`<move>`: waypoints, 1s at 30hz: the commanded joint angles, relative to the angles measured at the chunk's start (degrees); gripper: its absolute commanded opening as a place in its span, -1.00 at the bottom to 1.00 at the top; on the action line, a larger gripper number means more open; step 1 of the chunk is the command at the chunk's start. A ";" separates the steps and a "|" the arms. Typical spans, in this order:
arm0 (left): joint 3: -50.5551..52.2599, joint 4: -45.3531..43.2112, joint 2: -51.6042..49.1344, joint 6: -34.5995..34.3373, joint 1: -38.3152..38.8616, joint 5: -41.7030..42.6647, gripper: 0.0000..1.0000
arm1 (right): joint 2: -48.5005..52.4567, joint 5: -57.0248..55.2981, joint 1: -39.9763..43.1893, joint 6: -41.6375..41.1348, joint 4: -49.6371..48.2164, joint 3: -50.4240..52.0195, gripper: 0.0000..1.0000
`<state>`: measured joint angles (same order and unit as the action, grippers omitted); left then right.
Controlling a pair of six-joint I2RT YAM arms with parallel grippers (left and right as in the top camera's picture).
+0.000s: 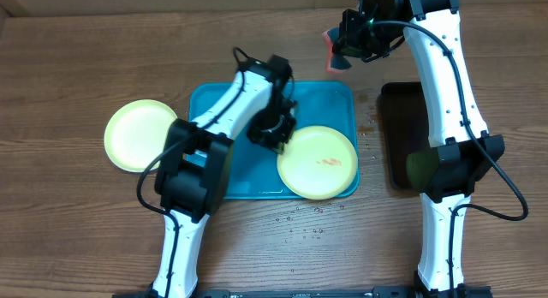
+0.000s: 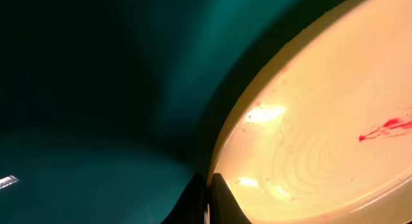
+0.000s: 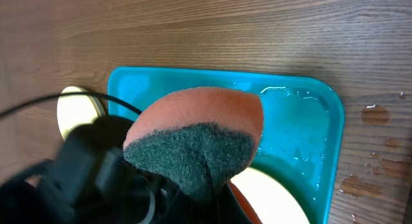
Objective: Clean dirty plates on tray and stack at the side
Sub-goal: 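Move left gripper to front yellow plate and grasp its rim, then scrub front yellow plate with sponge while left gripper holds rim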
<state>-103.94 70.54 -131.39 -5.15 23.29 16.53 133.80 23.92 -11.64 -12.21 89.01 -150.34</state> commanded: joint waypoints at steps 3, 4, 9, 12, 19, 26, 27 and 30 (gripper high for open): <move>-1.33 -1.90 0.07 -4.33 -6.38 -8.94 -0.92 | -1.57 0.07 -2.40 0.04 -1.62 3.37 -0.92; -1.33 -2.34 0.07 -5.27 -7.19 -9.55 -0.92 | -1.57 0.07 -2.91 0.04 -2.19 4.31 -0.93; -1.33 -4.39 0.07 -7.80 -9.75 -9.60 -0.91 | -1.57 -1.49 -6.29 -2.54 -7.61 12.50 -0.93; -1.33 -4.85 0.07 -7.72 -9.86 -9.68 -0.92 | -1.57 -4.50 -8.11 -4.57 -11.21 16.98 -0.93; -1.33 -4.81 0.07 -7.67 -9.90 -9.70 -0.91 | -1.57 -11.32 -12.02 -7.58 -18.16 27.82 -0.93; -1.36 -4.35 0.22 -7.28 -11.08 -9.31 -0.91 | -1.57 -14.97 -13.55 -9.09 -23.23 35.87 -0.93; -1.36 -4.31 0.28 -6.51 -11.19 -8.96 -0.92 | -1.57 -15.17 -13.55 -9.07 -24.55 37.33 -0.93; -1.77 -3.13 0.74 -5.31 -11.23 -8.76 -0.92 | -1.57 -15.17 -13.53 -9.09 -28.26 41.59 -0.93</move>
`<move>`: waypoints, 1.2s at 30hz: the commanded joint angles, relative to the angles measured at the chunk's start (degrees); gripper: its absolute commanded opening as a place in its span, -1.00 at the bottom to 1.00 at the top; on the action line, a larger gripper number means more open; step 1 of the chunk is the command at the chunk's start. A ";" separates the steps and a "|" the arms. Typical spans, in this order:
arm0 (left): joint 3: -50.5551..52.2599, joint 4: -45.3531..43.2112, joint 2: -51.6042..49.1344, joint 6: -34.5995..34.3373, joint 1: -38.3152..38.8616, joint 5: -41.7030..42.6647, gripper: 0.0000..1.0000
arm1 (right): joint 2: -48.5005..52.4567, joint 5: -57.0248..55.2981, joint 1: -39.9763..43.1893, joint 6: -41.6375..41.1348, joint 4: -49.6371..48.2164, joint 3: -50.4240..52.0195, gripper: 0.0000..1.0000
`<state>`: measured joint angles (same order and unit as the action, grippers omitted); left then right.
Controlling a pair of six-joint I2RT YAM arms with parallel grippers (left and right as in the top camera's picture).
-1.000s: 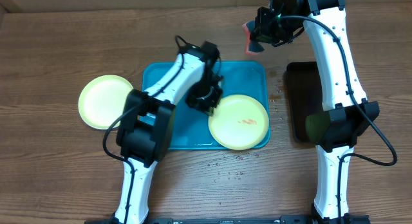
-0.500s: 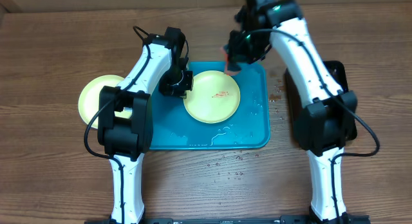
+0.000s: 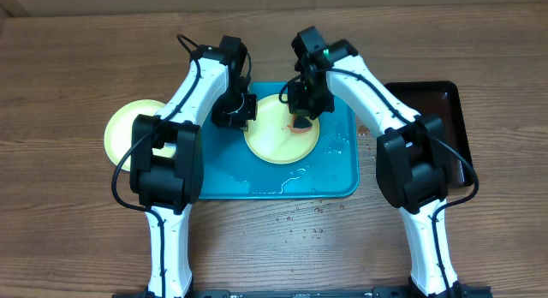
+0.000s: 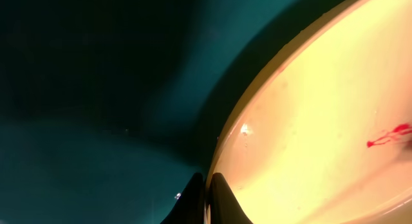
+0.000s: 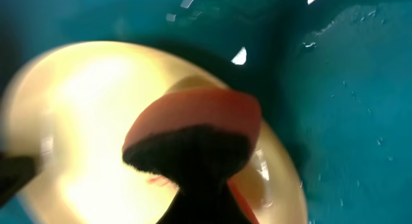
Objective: Clean dirty plates on tray and stack at the side
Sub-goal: 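Scrub front yellow plate with sponge while left gripper holds rim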
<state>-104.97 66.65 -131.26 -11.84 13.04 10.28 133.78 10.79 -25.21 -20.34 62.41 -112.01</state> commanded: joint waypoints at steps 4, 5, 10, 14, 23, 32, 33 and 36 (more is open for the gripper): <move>-1.75 2.16 0.90 1.97 -0.98 -1.97 -0.92 | -1.55 -1.97 0.04 -2.14 -3.52 5.92 -0.93; -2.10 2.34 0.90 2.95 -0.98 -0.81 -0.91 | -1.55 -1.73 0.04 -2.25 -3.65 5.99 -0.92; -2.40 2.03 0.90 8.35 -0.98 8.07 -0.91 | -1.51 4.57 -0.46 -2.23 -6.58 5.99 -0.92; -2.40 1.92 0.90 9.11 -0.98 10.78 -0.92 | -1.20 8.72 -2.91 -2.45 -8.85 5.99 -0.93; -2.40 1.36 0.90 9.11 -1.05 11.19 -0.92 | -0.85 10.54 -9.07 -3.54 -9.79 5.99 -0.93; -2.40 1.29 0.90 9.09 -1.38 10.19 -0.91 | -0.85 6.78 -5.07 -3.72 -5.81 5.86 -0.93; -2.40 1.36 0.90 9.11 -1.46 10.08 -0.92 | -0.85 5.97 -4.07 -3.72 -5.03 5.79 -0.93; -2.40 1.42 0.90 9.09 -1.60 9.88 -0.91 | -0.85 4.24 -1.07 -3.69 -3.15 5.77 -0.93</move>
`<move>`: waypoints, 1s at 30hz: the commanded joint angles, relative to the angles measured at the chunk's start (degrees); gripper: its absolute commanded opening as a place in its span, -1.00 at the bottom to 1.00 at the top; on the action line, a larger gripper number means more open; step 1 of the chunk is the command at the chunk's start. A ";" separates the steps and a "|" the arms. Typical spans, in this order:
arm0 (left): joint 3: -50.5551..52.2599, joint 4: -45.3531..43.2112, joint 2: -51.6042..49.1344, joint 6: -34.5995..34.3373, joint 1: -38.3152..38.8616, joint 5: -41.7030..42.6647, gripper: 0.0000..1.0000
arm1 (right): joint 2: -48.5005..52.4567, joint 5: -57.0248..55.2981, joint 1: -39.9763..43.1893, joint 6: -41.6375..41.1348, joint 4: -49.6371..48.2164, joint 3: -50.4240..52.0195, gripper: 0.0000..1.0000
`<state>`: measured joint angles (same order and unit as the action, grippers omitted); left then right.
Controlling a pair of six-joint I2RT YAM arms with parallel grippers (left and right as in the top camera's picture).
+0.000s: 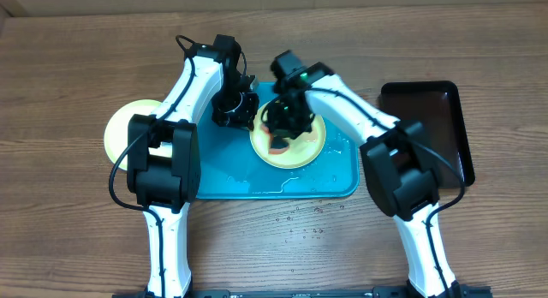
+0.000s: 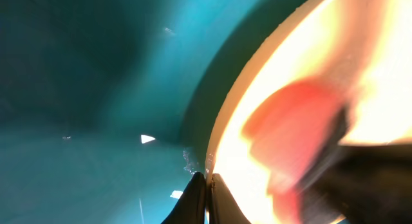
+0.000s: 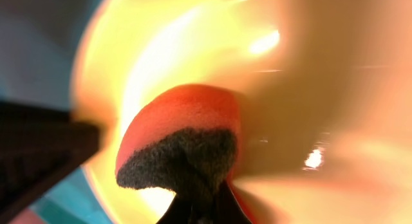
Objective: Clean dirty plates on tray and stack at the side
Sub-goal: 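Scrub front yellow plate with sponge while left gripper holds rim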
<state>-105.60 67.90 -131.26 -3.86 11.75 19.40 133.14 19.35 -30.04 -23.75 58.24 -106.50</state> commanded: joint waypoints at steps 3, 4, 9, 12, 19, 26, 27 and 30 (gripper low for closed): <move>-1.77 -0.02 0.90 1.09 -0.70 -0.44 -0.92 | -0.22 -5.03 6.49 -0.31 2.40 0.26 -0.93; -1.77 0.00 0.90 1.09 -0.87 -0.55 -0.91 | -0.22 -5.03 7.30 -0.28 2.64 0.26 -0.93; -1.77 0.46 0.90 1.09 -1.79 -0.55 -0.91 | -0.22 -4.98 9.57 -0.33 2.91 0.26 -0.93; -1.77 0.63 0.90 1.09 -2.16 -0.55 -0.92 | -0.22 -4.94 9.66 -0.50 1.38 0.26 -0.93; -1.77 0.76 0.90 1.09 -2.19 -0.48 -0.92 | -0.22 -1.36 6.21 -1.90 -7.28 0.26 -0.93; -1.77 0.76 0.90 1.09 -2.21 -0.52 -0.92 | -0.22 1.79 -0.55 -3.34 -9.01 0.26 -0.93; -1.77 0.68 0.90 1.09 -2.21 -0.55 -0.91 | -0.22 1.79 -1.51 -3.34 -8.41 0.26 -0.93; -1.77 0.61 0.90 1.05 -2.45 -0.55 -0.92 | -0.22 1.79 -3.15 -3.32 -5.99 0.26 -0.93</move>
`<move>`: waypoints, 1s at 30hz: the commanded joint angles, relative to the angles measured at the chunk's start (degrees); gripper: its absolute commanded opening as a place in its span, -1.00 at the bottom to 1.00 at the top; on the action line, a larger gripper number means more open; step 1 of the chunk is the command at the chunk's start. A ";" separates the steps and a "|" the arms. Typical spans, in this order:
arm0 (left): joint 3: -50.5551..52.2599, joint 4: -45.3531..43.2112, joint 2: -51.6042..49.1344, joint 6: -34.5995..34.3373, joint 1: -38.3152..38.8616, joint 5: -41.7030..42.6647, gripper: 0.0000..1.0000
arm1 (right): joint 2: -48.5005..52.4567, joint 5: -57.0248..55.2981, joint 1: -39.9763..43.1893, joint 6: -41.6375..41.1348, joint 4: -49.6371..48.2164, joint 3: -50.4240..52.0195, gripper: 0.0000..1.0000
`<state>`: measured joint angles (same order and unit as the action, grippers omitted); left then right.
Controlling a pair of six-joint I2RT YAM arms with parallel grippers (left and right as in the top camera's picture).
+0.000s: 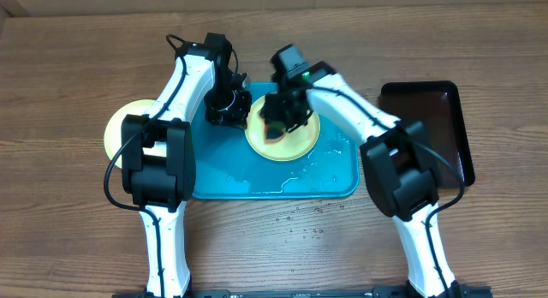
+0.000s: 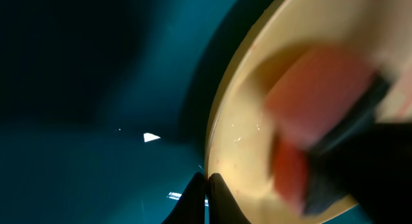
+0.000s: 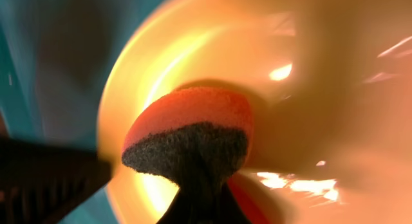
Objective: Clean dirty plates on tray and stack at the side
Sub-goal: 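Scrub front yellow plate with sponge while left gripper holds rim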
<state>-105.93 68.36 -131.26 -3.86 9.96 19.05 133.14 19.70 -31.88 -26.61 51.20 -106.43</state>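
A yellow plate (image 1: 295, 144) lies in the upper middle of the teal tray (image 1: 223, 174). My left gripper (image 1: 237, 110) is shut on the plate's left rim (image 2: 215, 147), its fingertips pinched together at the bottom of the left wrist view. My right gripper (image 1: 278, 118) is shut on an orange sponge with a dark scouring face (image 3: 187, 130), pressed onto the plate's left part. The sponge shows blurred in the left wrist view (image 2: 309, 102). Another yellow plate (image 1: 120, 131) rests on the table left of the tray.
A dark tray (image 1: 428, 135) sits at the right of the wooden table. Water lies on the teal tray's lower right part (image 1: 317, 174), and drops (image 1: 304, 221) dot the table in front of it.
The right gripper and sponge have shifted slightly up and left on the plate. The plate and the left gripper have moved a little upward on the tray.
The left gripper held the plate's rim at the tray's lower right while the right gripper held the sponge high above the tray. Then the plate was at the tray's upper middle with the sponge on its red stain. The sponge has stayed on the plate since.
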 commanded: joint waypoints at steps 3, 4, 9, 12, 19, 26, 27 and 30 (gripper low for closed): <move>-1.44 0.24 0.90 0.92 -1.07 -0.20 -0.92 | -0.22 1.40 -1.49 -0.46 4.00 0.20 -0.93; -1.44 0.26 0.90 0.90 -1.29 -0.20 -0.92 | -0.22 1.40 -1.18 -0.46 4.74 0.20 -0.93; -1.44 0.68 0.90 0.92 -2.27 -0.22 -0.92 | -0.24 0.15 2.25 -0.37 9.09 0.20 -0.93; -1.44 0.66 0.90 0.92 -2.73 -0.42 -0.91 | -0.26 -3.74 5.01 0.02 12.74 0.17 -0.93; -1.44 0.81 0.90 0.92 -2.86 -1.66 -0.91 | -0.26 -8.81 9.70 2.86 15.74 0.04 -0.93; -1.44 0.87 0.90 0.92 -2.86 -1.66 -0.92 | -0.26 -7.43 10.38 2.80 8.44 -0.48 -0.93; -1.44 0.87 0.90 0.92 -2.86 -1.66 -0.92 | -0.26 -5.90 10.10 2.80 6.51 -0.48 -0.93; -1.44 0.87 0.90 0.92 -2.86 -1.64 -0.92 | -0.26 -2.12 9.07 2.58 1.79 -0.46 -0.93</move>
<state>-106.10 69.23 -131.26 -3.86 7.70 19.05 133.14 16.12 -22.20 -24.16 55.24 -106.50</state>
